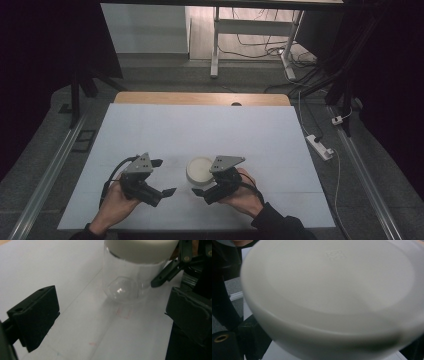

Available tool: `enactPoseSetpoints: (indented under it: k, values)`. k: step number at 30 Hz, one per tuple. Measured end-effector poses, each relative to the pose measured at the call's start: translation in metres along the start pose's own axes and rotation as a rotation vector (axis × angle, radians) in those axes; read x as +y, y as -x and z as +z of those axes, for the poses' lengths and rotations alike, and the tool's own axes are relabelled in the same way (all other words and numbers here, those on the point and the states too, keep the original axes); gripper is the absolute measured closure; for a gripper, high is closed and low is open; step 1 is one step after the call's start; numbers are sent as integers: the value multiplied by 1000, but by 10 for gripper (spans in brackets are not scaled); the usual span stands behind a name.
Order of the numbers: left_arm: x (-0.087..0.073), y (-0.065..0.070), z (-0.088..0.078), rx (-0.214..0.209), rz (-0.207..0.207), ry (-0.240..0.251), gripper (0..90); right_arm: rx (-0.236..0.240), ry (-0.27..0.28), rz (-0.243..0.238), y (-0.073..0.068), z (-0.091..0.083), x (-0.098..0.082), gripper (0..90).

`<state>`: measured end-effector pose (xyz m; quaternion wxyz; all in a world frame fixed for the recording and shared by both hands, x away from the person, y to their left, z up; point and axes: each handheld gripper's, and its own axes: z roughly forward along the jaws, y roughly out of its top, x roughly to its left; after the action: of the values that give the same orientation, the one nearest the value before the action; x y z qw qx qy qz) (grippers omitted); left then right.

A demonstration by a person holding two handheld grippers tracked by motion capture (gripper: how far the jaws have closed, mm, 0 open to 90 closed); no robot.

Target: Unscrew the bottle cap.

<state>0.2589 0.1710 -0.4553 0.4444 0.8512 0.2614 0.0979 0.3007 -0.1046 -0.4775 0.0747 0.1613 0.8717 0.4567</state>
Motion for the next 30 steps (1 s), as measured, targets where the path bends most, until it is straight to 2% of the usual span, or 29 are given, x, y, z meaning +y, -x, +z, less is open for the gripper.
enactPoseSetpoints:
  k: [2,3,4,5,6,7,9,10,11,14,15,17,18,19,20,22,24,27,30]
  values:
    - [8,-3,6,-36,21,12,0,4,3,-2,0,0,0,66]
    - [8,-3,6,-36,21,12,0,4,3,-2,0,0,0,66]
    - [14,-4,11,-63,44,16,0,6,2,-6,0,-1,1,66]
    - [14,-4,11,-63,44,16,0,7,1,-7,0,-1,1,66]
    - [19,-6,15,-91,66,17,0,8,0,-8,0,-1,1,66]
    - [19,-6,15,-91,66,17,0,11,1,-6,-1,0,1,65]
    - [24,-8,20,-133,84,16,0,23,3,-8,-1,1,2,66]
    - [27,-9,22,-145,96,17,0,26,2,-10,-2,1,2,66]
    - [32,-11,25,-182,120,16,0,30,2,-14,-3,2,2,66]
    - [38,-12,30,-231,160,11,0,44,1,-24,-5,3,2,66]
    - [40,-12,32,-242,180,4,0,49,2,-26,-6,4,2,66]
    - [41,-11,34,-256,193,1,0,58,3,-36,-7,4,2,65]
    - [43,-11,38,-288,213,-2,0,64,2,-35,-7,5,2,66]
    - [43,-11,38,-288,213,-2,0,69,4,-37,-8,5,2,66]
    - [45,-11,42,-316,238,-6,0,75,6,-43,-8,5,2,66]
    - [46,-11,44,-327,243,-3,0,91,7,-48,-9,5,3,66]
    - [47,-12,48,-373,268,7,15,103,8,-55,-11,5,3,66]
    - [48,-11,50,-414,284,29,42,119,8,-68,-13,5,4,66]
    - [49,-10,51,-429,294,46,72,128,8,-75,-15,6,4,66]
